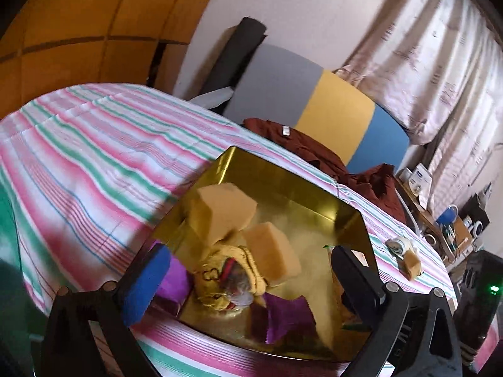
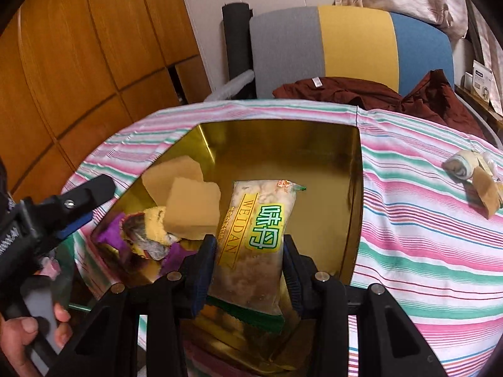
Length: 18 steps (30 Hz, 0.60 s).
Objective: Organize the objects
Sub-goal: 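Release the purple packet with the left gripper while the right gripper releases the WEIDAN bag into the tray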
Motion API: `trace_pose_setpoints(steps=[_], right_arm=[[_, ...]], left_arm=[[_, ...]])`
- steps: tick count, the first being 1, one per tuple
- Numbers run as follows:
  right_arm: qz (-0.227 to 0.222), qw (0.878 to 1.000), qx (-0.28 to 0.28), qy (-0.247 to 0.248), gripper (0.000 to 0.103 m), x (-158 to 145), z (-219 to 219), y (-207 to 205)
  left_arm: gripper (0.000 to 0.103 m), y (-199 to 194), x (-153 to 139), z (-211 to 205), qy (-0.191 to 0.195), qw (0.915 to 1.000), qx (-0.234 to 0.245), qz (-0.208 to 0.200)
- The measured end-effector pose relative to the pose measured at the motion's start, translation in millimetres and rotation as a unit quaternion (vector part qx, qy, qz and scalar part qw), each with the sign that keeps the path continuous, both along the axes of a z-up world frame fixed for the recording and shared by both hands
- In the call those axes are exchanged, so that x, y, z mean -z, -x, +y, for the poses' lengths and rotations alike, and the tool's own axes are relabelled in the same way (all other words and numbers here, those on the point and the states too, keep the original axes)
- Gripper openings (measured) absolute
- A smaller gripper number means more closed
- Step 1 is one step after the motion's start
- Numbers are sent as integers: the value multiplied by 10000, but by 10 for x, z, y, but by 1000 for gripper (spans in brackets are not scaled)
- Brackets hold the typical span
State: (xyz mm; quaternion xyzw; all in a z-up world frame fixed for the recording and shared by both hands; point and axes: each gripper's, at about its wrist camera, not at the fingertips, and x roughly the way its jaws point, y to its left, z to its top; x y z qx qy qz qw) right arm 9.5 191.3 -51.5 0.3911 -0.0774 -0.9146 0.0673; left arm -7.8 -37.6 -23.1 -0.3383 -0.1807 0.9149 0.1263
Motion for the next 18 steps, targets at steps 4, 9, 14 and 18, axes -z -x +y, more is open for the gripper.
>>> trace_pose_setpoints(steps=[4, 9, 14, 18], right_arm=[[-153, 9998, 94, 44, 41, 55, 11, 62], [-276, 9996, 102, 17, 41, 112, -2, 67], [-365, 9992, 158, 74, 43, 143, 6, 60], [-291, 9993, 171, 162, 46, 98, 29, 22]], left_arm=[[103, 3, 31, -9, -7, 9999, -67, -88], [103, -15, 32, 7, 18, 9999, -49, -87], [103, -26, 47, 31, 49, 9999, -25, -144], [103, -20, 62, 46, 65, 9998, -13, -185]])
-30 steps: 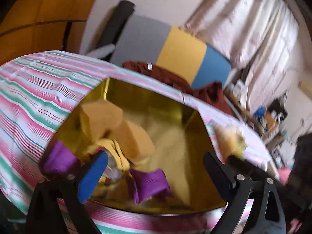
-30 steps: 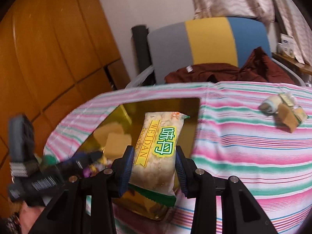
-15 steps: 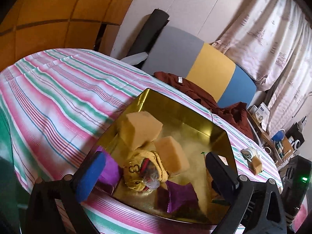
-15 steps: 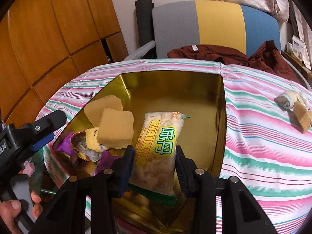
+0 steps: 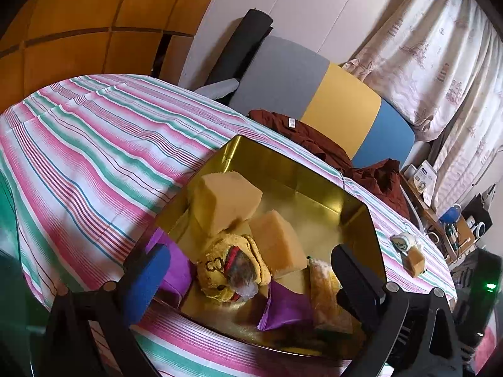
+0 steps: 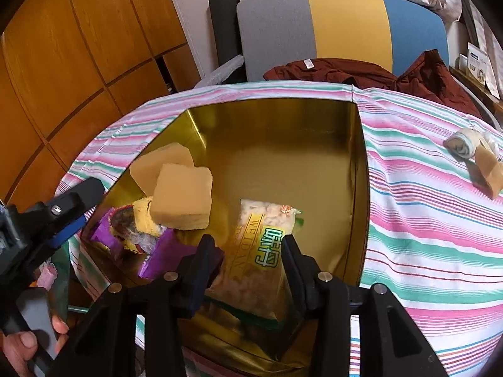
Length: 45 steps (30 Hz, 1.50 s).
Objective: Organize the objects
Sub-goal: 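Release the purple packet with the left gripper while the right gripper releases the WEIDAN bag into the tray, then withdraw both grippers from the tray toward the remaining items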
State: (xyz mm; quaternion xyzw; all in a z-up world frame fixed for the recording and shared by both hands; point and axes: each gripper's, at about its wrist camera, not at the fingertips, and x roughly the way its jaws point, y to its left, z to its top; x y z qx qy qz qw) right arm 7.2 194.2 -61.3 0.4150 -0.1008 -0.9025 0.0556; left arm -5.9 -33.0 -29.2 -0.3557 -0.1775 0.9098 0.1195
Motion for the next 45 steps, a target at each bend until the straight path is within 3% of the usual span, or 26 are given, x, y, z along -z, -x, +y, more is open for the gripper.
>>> trace_pose_setpoints(steps=[10, 19, 25, 30, 39, 45], right_arm=[[388, 9991, 161, 109, 46, -209, 113, -159], [696, 9954, 657, 8, 47, -424, 491, -300], [685, 9908, 1159, -117, 47, -444, 909, -424], [378, 9847, 1687, -230, 47, -290, 1332, -569], [-115, 9658, 2527, -578, 50, 78, 2310, -1097], [-163, 9315, 3495, -996, 59, 65, 3196, -1431]], left_arm=[[103, -32, 6, 86, 1, 9999, 149, -28], [103, -99, -2, 345, 167, 9980, 601, -64], [103, -196, -32, 583, 235, 9934, 1119, 51], [103, -332, -72, 832, 324, 9855, 1653, 220], [103, -615, -100, 1222, 496, 9690, 2387, 413], [103, -782, -56, 1495, 557, 9586, 2779, 274]])
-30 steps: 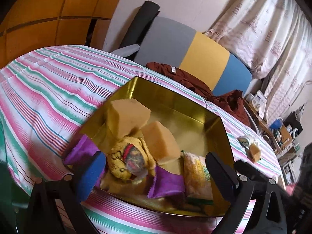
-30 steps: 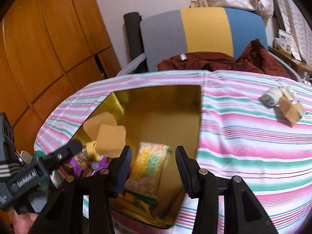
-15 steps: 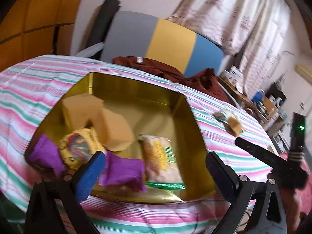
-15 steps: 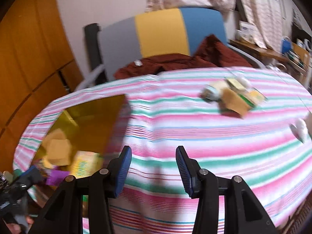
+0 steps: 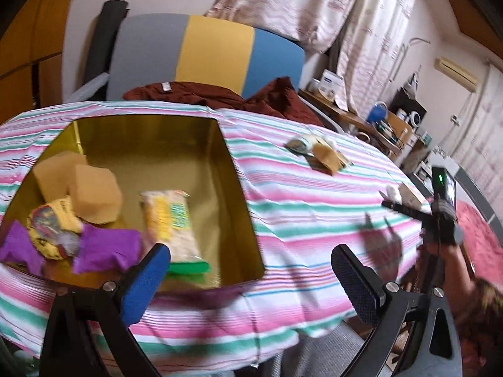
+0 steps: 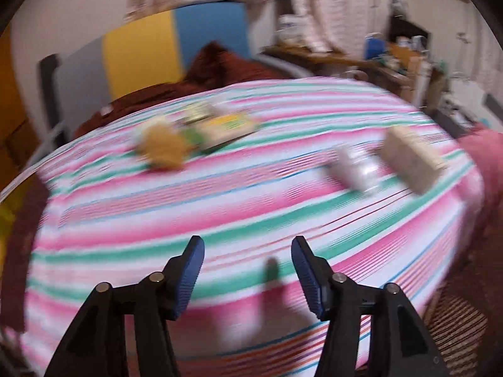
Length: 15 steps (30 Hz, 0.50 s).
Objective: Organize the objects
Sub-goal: 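Withdraw both grippers from the tray toward the remaining items, then grasp the clear plastic bag bundle with the right gripper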
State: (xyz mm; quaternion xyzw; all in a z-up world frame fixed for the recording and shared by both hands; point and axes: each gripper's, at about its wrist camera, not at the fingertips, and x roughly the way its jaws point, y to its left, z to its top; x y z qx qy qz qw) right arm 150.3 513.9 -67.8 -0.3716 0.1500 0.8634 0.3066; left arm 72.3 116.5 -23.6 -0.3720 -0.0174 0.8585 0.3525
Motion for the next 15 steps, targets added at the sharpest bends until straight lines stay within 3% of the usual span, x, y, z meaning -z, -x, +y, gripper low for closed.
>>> trace_pose_setpoints(steps=[6, 10, 15], right_arm=[[17, 9975, 606, -351, 61, -131, 802, 0], [-70, 9969, 766, -179, 61, -60, 1191, 87], [41, 9975, 695, 103, 61, 61, 1361, 137]], left_arm=[[103, -129, 11, 172, 134, 9997, 197, -83], [103, -186, -6, 240, 200, 9994, 274, -91], [103, -214, -9, 356, 316, 9988, 344, -127]])
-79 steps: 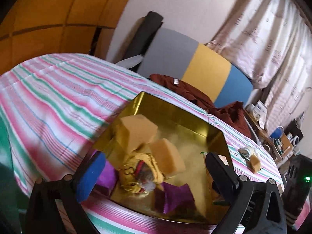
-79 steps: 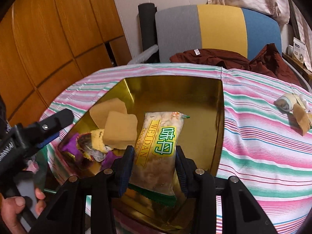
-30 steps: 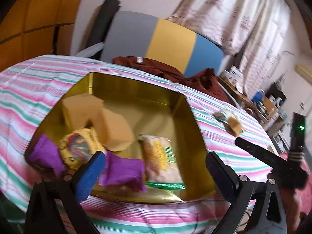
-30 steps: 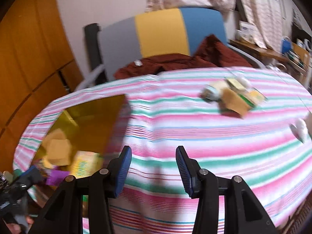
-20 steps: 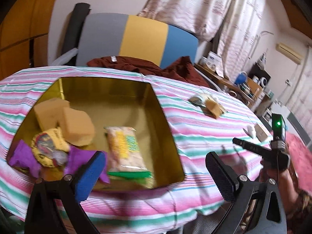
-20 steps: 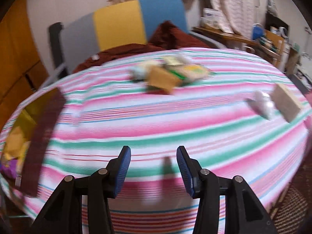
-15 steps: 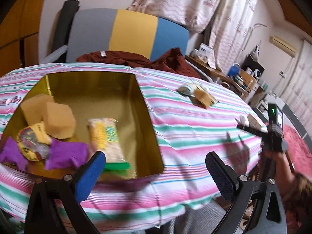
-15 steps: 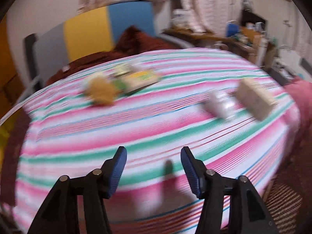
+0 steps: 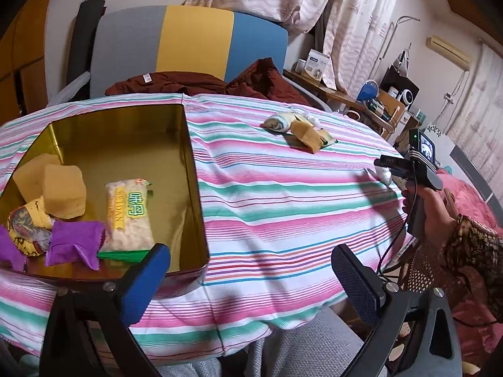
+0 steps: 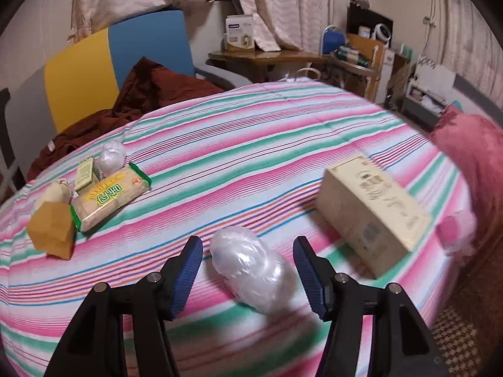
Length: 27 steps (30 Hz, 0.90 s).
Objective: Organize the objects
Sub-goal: 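Grasp the clear plastic bag bundle with the right gripper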
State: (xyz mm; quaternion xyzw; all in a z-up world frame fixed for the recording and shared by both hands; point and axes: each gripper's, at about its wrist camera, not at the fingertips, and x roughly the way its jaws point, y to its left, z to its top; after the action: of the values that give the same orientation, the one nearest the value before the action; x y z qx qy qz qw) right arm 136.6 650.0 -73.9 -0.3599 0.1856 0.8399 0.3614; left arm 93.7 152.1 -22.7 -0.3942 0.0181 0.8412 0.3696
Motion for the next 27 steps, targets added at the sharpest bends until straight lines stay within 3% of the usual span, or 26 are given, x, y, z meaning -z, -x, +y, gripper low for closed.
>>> trace_pose_setpoints(steps=[3, 8, 13, 17, 22, 27], right_arm=[[2, 9999, 26, 103, 60, 83, 22, 26], [101, 9999, -83, 93, 41, 163, -9, -8], [158, 9990, -387, -147, 39, 126, -181, 67], [473, 9960, -753, -9, 39, 64, -361, 244], [536, 9943, -924, 59, 39, 100, -528, 489], [515, 9942, -934, -107, 39, 121, -584, 487]], left_arm=[[103, -2, 15, 69, 51, 10000, 59, -37], [103, -9, 24, 154, 116, 9998, 149, -44], [103, 25, 13, 232, 117, 9999, 102, -21], [103, 103, -12, 360, 83, 9999, 67, -85], [103, 266, -67, 663, 86, 9998, 76, -138], [103, 434, -118, 1144, 200, 9996, 208, 5]])
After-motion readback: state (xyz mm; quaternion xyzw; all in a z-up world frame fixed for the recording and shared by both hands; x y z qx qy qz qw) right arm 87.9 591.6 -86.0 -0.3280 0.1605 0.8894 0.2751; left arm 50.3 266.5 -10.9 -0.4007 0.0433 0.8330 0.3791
